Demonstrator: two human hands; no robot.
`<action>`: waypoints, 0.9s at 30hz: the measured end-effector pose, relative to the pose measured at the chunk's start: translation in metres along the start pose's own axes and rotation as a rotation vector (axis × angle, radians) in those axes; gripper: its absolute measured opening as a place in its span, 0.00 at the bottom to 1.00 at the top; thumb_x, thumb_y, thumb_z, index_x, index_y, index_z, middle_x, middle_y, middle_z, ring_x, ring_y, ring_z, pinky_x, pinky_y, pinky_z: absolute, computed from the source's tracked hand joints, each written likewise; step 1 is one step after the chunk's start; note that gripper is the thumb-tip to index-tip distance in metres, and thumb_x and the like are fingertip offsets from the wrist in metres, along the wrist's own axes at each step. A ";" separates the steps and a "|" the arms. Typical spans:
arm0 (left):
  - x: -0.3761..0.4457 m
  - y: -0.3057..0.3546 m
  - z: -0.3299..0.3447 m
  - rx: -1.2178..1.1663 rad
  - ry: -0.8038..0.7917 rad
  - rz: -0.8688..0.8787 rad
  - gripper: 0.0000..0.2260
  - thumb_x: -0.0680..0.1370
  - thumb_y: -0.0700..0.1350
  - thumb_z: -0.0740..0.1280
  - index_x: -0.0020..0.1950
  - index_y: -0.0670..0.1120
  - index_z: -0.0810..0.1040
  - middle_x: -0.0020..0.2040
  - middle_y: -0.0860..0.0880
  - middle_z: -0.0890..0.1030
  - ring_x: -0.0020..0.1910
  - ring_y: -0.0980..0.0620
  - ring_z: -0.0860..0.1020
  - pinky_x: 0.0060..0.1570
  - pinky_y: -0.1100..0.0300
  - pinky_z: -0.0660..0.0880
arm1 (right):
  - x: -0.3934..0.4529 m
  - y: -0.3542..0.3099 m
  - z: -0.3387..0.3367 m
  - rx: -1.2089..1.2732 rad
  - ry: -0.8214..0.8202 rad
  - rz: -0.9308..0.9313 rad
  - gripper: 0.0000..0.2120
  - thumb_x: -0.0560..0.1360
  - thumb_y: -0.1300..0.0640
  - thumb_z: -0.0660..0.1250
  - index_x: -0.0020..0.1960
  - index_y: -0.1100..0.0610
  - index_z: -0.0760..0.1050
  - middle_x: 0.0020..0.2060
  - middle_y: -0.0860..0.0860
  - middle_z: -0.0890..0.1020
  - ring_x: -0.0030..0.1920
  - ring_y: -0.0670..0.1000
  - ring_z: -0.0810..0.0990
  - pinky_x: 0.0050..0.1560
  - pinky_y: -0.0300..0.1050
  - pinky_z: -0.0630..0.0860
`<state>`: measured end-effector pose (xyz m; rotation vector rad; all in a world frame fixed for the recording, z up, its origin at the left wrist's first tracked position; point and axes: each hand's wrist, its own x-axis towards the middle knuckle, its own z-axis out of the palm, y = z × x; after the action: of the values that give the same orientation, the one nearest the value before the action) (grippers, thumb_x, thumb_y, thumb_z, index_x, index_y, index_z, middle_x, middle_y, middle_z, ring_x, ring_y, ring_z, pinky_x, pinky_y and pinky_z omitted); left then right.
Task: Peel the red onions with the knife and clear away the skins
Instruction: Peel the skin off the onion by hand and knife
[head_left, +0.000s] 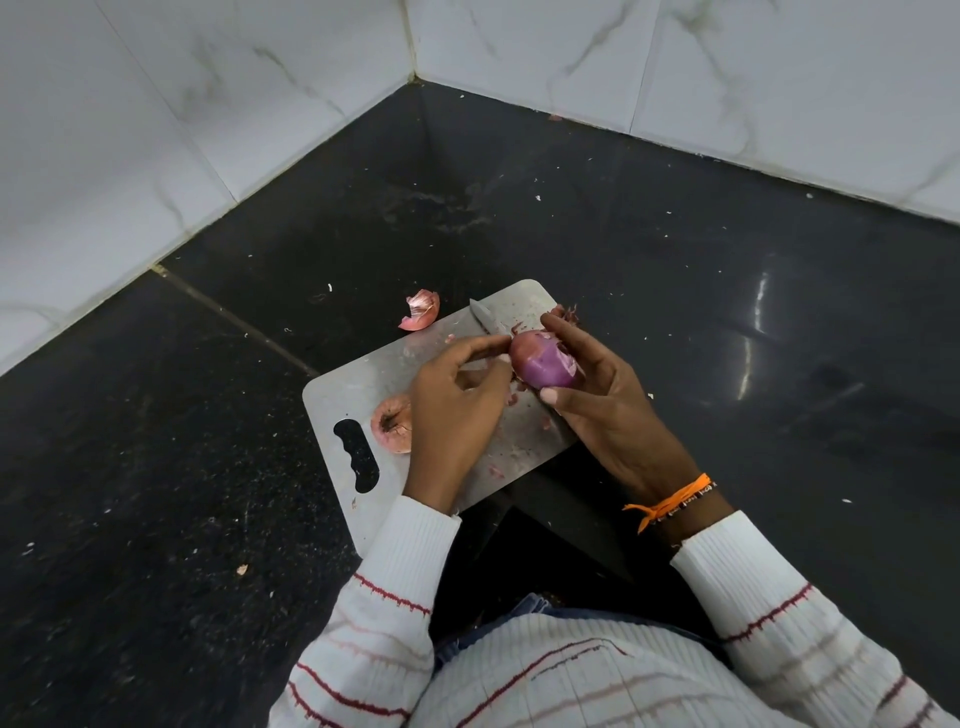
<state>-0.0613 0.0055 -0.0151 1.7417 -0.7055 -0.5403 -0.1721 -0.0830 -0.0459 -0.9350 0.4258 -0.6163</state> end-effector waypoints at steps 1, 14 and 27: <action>-0.001 0.002 0.000 0.026 -0.009 0.002 0.09 0.75 0.42 0.67 0.54 0.49 0.81 0.51 0.52 0.82 0.50 0.55 0.80 0.51 0.57 0.79 | 0.000 0.001 -0.002 -0.019 -0.005 -0.001 0.34 0.61 0.76 0.69 0.64 0.58 0.69 0.62 0.50 0.73 0.62 0.52 0.75 0.58 0.42 0.77; -0.002 0.004 -0.001 0.200 -0.006 0.062 0.04 0.71 0.44 0.71 0.45 0.47 0.82 0.38 0.58 0.80 0.40 0.71 0.76 0.38 0.81 0.69 | 0.000 0.005 -0.005 -0.235 0.003 -0.025 0.35 0.62 0.78 0.69 0.64 0.54 0.69 0.61 0.47 0.74 0.63 0.50 0.74 0.58 0.42 0.77; 0.000 -0.005 -0.005 0.071 0.042 0.030 0.09 0.76 0.35 0.65 0.45 0.48 0.81 0.43 0.56 0.81 0.42 0.58 0.81 0.44 0.65 0.79 | 0.000 0.004 -0.004 -0.238 0.017 -0.005 0.32 0.65 0.78 0.67 0.62 0.52 0.70 0.58 0.44 0.75 0.58 0.42 0.77 0.54 0.38 0.78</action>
<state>-0.0571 0.0098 -0.0188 1.8008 -0.7276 -0.4622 -0.1732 -0.0832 -0.0512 -1.1578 0.5203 -0.5867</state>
